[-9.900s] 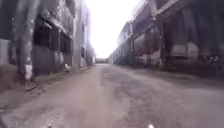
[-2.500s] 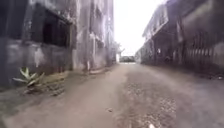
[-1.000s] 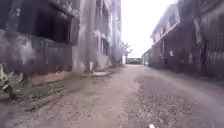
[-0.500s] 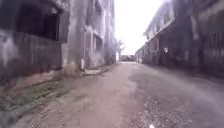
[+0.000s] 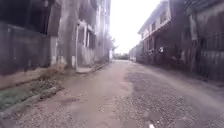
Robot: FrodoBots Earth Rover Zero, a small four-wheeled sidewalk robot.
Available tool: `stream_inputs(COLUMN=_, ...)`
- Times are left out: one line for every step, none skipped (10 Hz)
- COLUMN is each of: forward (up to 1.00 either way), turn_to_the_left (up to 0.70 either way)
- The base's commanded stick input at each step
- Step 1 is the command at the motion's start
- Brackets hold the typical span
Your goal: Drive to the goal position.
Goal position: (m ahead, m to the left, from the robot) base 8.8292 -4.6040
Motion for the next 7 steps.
stream_inputs(forward=0.5, turn_to_the_left=0.0)
stream_inputs(forward=0.5, turn_to_the_left=0.0)
stream_inputs(forward=0.5, turn_to_the_left=0.0)
stream_inputs(forward=0.5, turn_to_the_left=0.0)
stream_inputs(forward=0.5, turn_to_the_left=0.0)
stream_inputs(forward=0.5, turn_to_the_left=0.0)
stream_inputs(forward=0.5, turn_to_the_left=0.0)
